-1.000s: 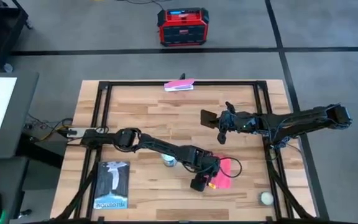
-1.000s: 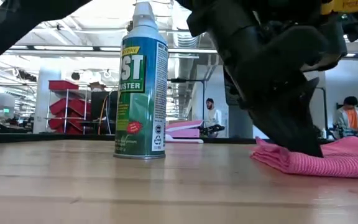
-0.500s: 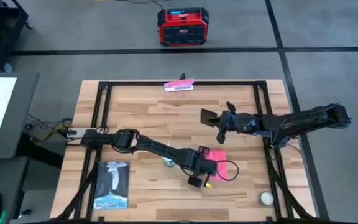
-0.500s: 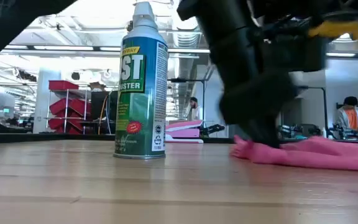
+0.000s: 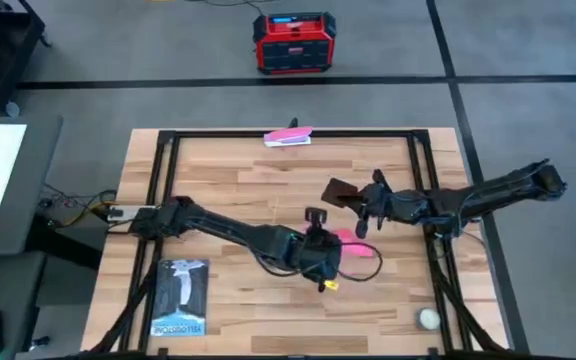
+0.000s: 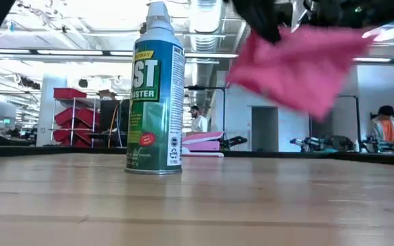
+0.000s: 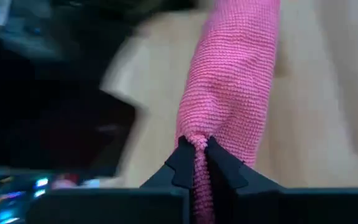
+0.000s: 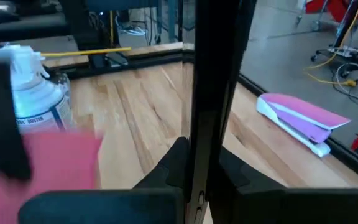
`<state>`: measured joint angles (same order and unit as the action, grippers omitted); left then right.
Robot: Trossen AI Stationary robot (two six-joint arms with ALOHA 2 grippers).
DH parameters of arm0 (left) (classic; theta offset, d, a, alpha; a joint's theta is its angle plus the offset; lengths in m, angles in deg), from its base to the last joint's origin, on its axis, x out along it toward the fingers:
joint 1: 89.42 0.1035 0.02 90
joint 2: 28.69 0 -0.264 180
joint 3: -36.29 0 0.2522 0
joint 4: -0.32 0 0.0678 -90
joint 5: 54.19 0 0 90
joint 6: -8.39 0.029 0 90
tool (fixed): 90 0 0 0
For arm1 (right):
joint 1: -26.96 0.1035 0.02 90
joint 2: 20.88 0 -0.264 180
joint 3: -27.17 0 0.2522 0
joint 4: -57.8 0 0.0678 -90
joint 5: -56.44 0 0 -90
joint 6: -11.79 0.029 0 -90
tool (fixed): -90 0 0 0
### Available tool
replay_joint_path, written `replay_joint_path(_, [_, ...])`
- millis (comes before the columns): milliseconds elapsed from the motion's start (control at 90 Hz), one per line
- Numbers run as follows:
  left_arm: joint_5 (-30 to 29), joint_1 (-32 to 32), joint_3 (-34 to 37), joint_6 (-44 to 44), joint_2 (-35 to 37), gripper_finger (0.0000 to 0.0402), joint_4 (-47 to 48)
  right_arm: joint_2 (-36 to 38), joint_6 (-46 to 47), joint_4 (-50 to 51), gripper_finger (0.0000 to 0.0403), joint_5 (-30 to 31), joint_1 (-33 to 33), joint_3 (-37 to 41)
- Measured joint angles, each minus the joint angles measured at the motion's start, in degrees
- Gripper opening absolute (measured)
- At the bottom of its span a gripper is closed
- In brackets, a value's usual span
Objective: Apply microfiber cloth
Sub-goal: Wipe the black cellphone using the pink microfiber cloth
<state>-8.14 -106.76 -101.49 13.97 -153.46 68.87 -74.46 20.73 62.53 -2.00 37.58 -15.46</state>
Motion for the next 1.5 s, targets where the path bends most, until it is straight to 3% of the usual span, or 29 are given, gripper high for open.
replay_joint_path(389, [-14.24,2.69,0.08,2.10,2.89,0.0000,3.01,1.42,-1.85,-5.10,0.0014,2.23,5.38,-0.37])
replay_joint_path(611, [-14.88,5.15,0.02,-0.43,3.02,0.0000,1.70,1.13,-2.70,-4.96,0.0014,3.57,4.91,-1.20])
replay_joint_path(1256, [-14.58,6.13,0.02,16.36,4.65,0.0000,-19.60,0.75,-1.20,-4.96,0.0014,3.47,3.25,-1.36])
replay_joint_path(1500, [-11.08,6.73,-0.11,16.65,6.12,0.0000,-24.61,0.73,-1.07,-4.23,0.0014,3.25,2.64,-1.36])
